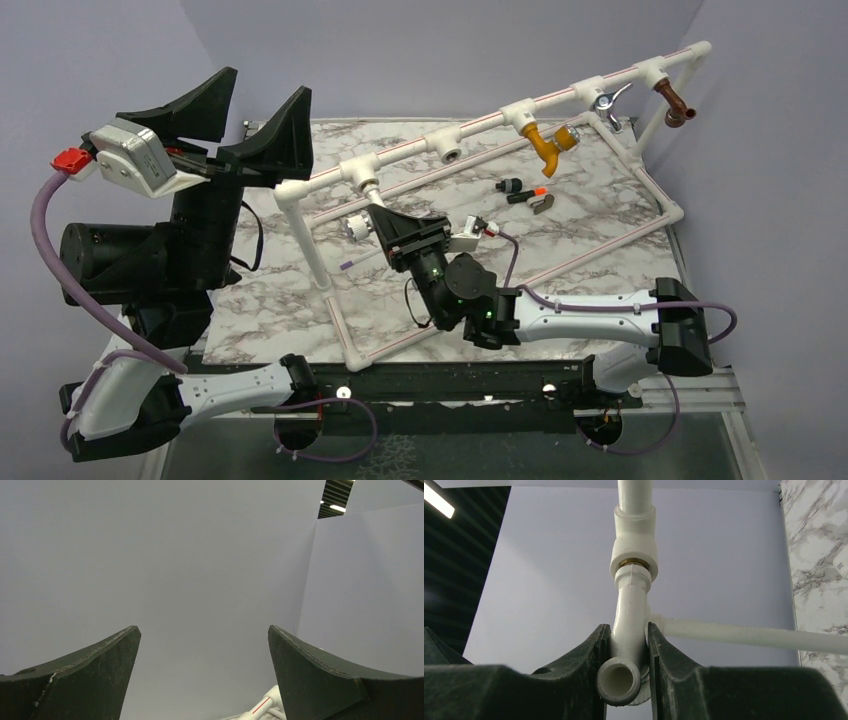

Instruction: Install the water faucets

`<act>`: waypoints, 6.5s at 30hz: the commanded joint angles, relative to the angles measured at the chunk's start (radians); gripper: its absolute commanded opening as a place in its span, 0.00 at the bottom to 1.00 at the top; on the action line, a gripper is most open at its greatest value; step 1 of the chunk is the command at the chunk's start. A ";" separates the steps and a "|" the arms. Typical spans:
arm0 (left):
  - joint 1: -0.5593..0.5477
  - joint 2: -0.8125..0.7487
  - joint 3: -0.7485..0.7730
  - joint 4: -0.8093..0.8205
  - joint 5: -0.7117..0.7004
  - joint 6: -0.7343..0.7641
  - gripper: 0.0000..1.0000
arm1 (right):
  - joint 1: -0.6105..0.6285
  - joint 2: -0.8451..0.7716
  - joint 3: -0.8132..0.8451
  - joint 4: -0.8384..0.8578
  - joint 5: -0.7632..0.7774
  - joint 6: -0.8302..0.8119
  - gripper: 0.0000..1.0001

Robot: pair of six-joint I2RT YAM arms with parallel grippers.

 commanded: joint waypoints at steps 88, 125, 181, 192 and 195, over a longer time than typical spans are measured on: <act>-0.081 0.044 0.022 0.005 -0.102 0.097 0.99 | 0.000 -0.074 0.010 -0.315 -0.501 -3.302 0.59; -0.113 0.045 0.032 -0.001 -0.125 0.108 0.99 | 0.000 0.099 -0.133 0.805 -0.324 -2.173 0.01; -0.167 0.051 0.038 -0.001 -0.153 0.128 0.99 | -0.001 -0.098 -0.117 0.127 0.122 -0.010 0.51; -0.180 0.050 0.039 0.002 -0.162 0.136 0.99 | 0.000 -0.140 -0.121 0.104 0.027 -0.195 0.78; -0.183 0.049 0.038 0.001 -0.163 0.138 0.99 | 0.000 -0.170 -0.132 0.069 -0.005 -0.249 0.80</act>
